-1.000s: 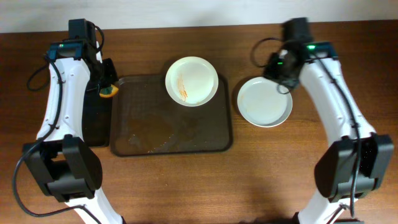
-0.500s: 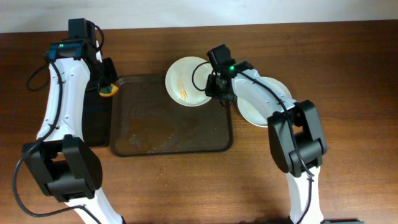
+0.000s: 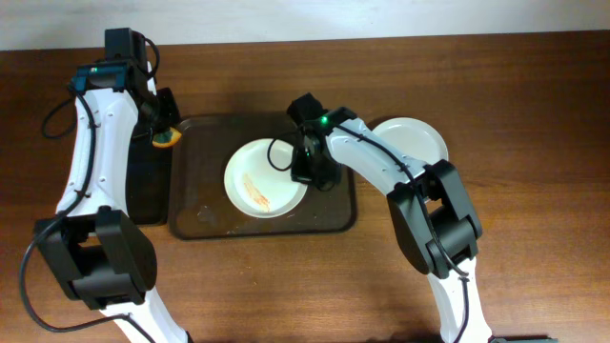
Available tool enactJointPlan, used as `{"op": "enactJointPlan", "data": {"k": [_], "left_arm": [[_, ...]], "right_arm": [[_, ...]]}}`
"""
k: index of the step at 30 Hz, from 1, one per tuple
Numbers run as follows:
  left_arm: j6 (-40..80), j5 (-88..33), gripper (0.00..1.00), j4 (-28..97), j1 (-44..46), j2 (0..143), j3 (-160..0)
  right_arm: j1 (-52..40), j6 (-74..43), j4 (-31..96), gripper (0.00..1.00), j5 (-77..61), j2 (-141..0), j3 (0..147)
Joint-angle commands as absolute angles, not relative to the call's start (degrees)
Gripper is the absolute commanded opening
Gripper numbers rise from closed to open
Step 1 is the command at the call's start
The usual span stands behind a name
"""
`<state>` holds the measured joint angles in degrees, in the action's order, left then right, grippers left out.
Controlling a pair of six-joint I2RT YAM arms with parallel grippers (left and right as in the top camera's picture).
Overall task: Clean dirty plates on tray and stack at the side
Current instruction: 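Move right gripper to the last white plate and grasp its rim, then lower the sponge in the left gripper onto the held plate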
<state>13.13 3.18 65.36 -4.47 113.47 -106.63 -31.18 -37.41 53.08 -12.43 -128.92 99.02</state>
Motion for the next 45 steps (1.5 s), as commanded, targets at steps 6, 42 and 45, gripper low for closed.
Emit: {"op": "enactJointPlan", "data": {"k": [6,42,45], "left_arm": [[13.7,2.3,0.01,65.2,-4.4,112.8,-106.9],[6.5,-9.4,0.01,56.9,2.2,112.8,-94.3],[2.9,-9.7,0.01,52.3,5.2,112.8,-91.0]], "right_arm": [[-29.1,-20.7,56.1,0.74,-14.9,-127.3,105.2],[-29.7,-44.2,51.5,0.04,-6.5,-132.6,105.3],[-29.8,-42.7,51.2,0.04,-7.5,-132.6,105.3]]}}
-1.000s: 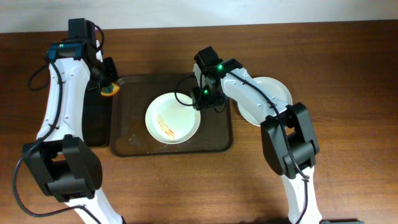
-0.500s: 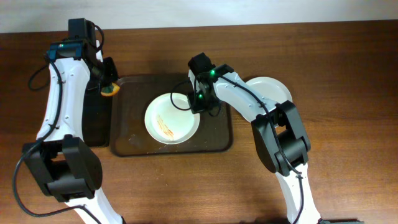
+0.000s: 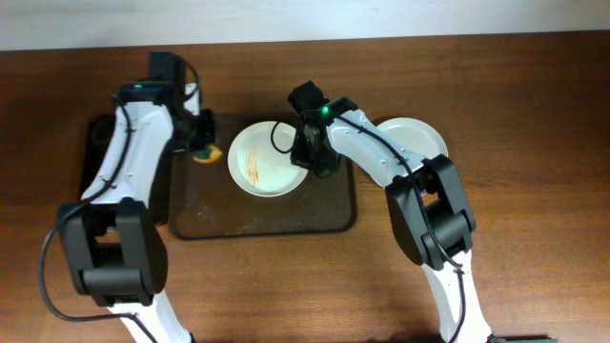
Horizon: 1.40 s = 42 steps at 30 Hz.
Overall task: Clean dirty plates on tray and stack at the side
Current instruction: 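Lower the sponge in the left gripper onto the held plate, then scrub the plate held by the right gripper with the sponge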
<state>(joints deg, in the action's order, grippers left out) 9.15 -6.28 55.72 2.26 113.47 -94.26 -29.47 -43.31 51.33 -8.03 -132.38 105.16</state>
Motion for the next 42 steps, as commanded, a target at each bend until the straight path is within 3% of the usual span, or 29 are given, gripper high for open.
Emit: {"op": "enactJointPlan", "data": {"k": [1,6,12,27,30,37,42], "left_arm": [[0.8,-9.7,0.01,50.3,6.3,112.8,-89.4],[-5.7,-13.1,0.01,43.5,8.4,112.9,-84.2],[-2.9,-14.2,0.01,39.9,8.4,115.1,-84.1],[-4.9,-21.9,0.01,50.3,9.1,122.7,-89.0],[-4.2,-21.3,0.01,46.7,9.8,122.7,-89.0],[1.7,-7.3,0.01,34.7,9.7,126.0,-89.0],[1.7,-8.0,0.00,37.2,9.7,130.3,-89.0]], "right_arm": [[-29.8,-42.0,51.2,0.04,-7.7,-132.6,105.3],[-29.6,-40.2,51.6,0.04,-9.7,-132.6,105.3],[-29.6,-39.2,52.3,0.04,-10.2,-132.6,105.3],[-29.6,-37.9,53.1,0.04,-10.8,-132.6,105.3],[-29.6,-37.7,53.1,0.04,-10.8,-132.6,105.3],[-29.6,-37.7,53.2,0.04,-10.8,-132.6,105.3],[-29.6,-37.7,53.2,0.04,-10.8,-132.6,105.3]]}}
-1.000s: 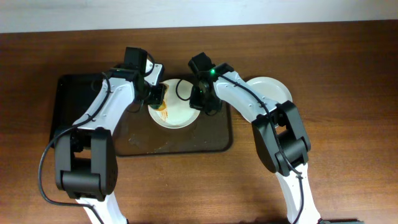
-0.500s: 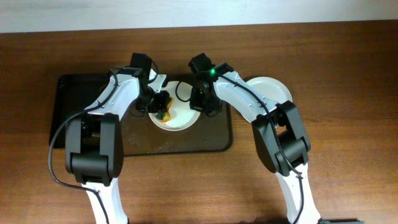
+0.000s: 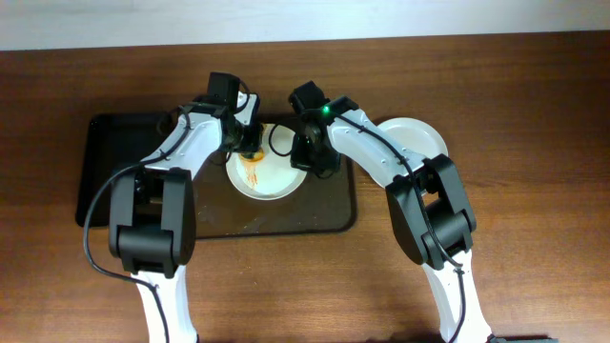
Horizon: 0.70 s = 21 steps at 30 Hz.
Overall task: Clean dirty plates on tray and stack at the side
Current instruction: 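Scrub the plate held by the right gripper with the sponge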
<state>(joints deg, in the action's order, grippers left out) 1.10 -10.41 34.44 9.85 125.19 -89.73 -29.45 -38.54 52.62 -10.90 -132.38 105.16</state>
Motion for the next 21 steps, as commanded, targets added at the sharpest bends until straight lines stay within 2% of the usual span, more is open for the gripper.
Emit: {"op": "enactJointPlan", "data": {"k": [1,4,8,11,14,18,21], "left_arm": [[1.7,-8.1,0.00,39.4,9.7,130.3,-89.0],[1.3,-8.1,0.01,46.3,9.7,130.2,-90.2],[-5.5,-12.5,0.01,58.6,9.7,130.2,-96.1],[-7.3,-12.8,0.00,62.3,9.7,130.2,-97.4],[-11.1,-17.2,0.00,61.2,9.8,130.3,-97.4],[-11.3,-17.2,0.00,54.6,9.8,130.8,-96.8],[-16.9,-17.2,0.01,51.5,10.2,132.5,-96.3]], "right_arm": [[-29.6,-37.7,53.2,0.04,-10.8,-132.6,105.3],[-29.6,-37.7,53.1,0.04,-10.7,-132.6,105.3],[-29.6,-36.6,53.3,0.04,-10.7,-132.6,105.3],[-29.6,-36.6,53.1,0.04,-10.7,-132.6,105.3],[-29.6,-36.6,53.0,0.04,-10.7,-132.6,105.3],[-29.6,-36.6,52.9,0.04,-10.7,-132.6,105.3],[-29.6,-36.6,52.9,0.04,-10.7,-132.6,105.3]]}}
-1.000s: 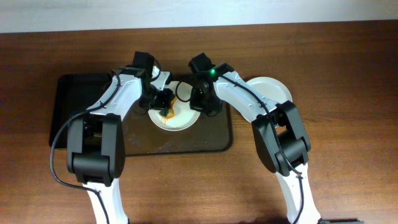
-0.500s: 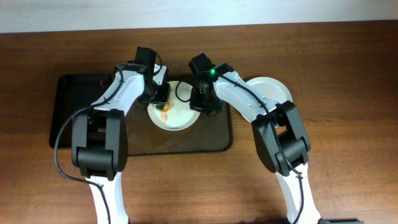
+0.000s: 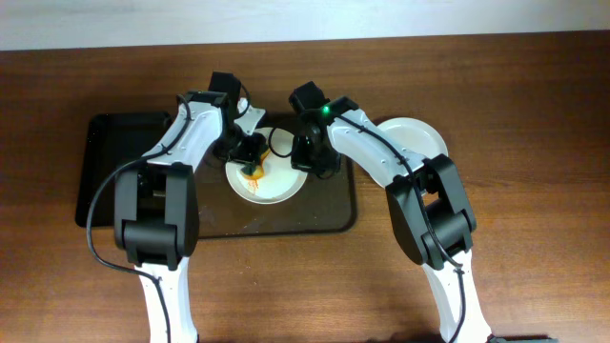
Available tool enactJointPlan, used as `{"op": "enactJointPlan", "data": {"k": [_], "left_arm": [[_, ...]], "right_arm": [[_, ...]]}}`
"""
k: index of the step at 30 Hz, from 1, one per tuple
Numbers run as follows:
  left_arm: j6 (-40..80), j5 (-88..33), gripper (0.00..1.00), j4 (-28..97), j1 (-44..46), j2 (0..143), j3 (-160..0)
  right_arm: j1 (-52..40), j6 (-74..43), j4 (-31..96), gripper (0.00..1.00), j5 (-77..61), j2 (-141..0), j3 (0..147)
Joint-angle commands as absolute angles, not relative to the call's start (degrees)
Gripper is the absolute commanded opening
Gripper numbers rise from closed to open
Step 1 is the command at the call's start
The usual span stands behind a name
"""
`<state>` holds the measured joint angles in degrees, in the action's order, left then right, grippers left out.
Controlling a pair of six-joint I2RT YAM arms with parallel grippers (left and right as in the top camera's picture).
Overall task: Clean dirty plates on tray and stack at the side
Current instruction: 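Scrub the plate held by the right gripper with the sponge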
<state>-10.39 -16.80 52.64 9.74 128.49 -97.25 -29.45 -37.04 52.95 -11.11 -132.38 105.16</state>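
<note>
A white dirty plate (image 3: 270, 183) with an orange smear sits over the brown tray (image 3: 286, 214). It appears raised at its far side. My right gripper (image 3: 307, 158) is shut on the plate's right rim. My left gripper (image 3: 246, 152) is shut on a yellow-green sponge (image 3: 251, 171). The sponge presses on the plate's left half, over the smear. A clean white plate (image 3: 415, 140) lies on the table to the right of the tray, partly under my right arm.
A black tray (image 3: 114, 176) lies at the left, next to the brown tray. Both arms cross over the brown tray's far edge. The table's front half is bare brown wood (image 3: 315, 286).
My left gripper and the sponge have shifted from the plate's upper left part down toward its middle. The plate shows a little lower in view. My right gripper has kept its hold on the rim.
First the plate lay flat on the brown tray with my right gripper at its rim, while my left gripper held the sponge over the black tray. Then the plate was raised and the sponge was at the tray's left edge. After that the sponge was on the plate, and now nearer its middle.
</note>
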Motion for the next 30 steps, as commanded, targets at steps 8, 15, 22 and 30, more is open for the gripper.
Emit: {"op": "enactJointPlan", "data": {"k": [8,15,22,30], "left_arm": [[-31.5,-17.2,0.01,67.5,11.9,134.7,-96.4],[-32.7,-13.1,0.01,59.4,11.9,134.8,-96.4],[-5.1,17.1,0.01,47.0,11.9,135.0,-96.4],[-7.6,6.0,0.01,58.8,11.7,135.0,-96.4]], "right_arm": [[-29.6,-36.6,52.9,0.04,-10.3,-132.6,105.3],[-29.6,-36.2,52.9,0.04,-10.3,-132.6,105.3],[-29.6,-36.2,53.1,0.04,-10.3,-132.6,105.3],[-29.5,-34.0,54.1,0.04,-12.2,-132.6,105.3]]}}
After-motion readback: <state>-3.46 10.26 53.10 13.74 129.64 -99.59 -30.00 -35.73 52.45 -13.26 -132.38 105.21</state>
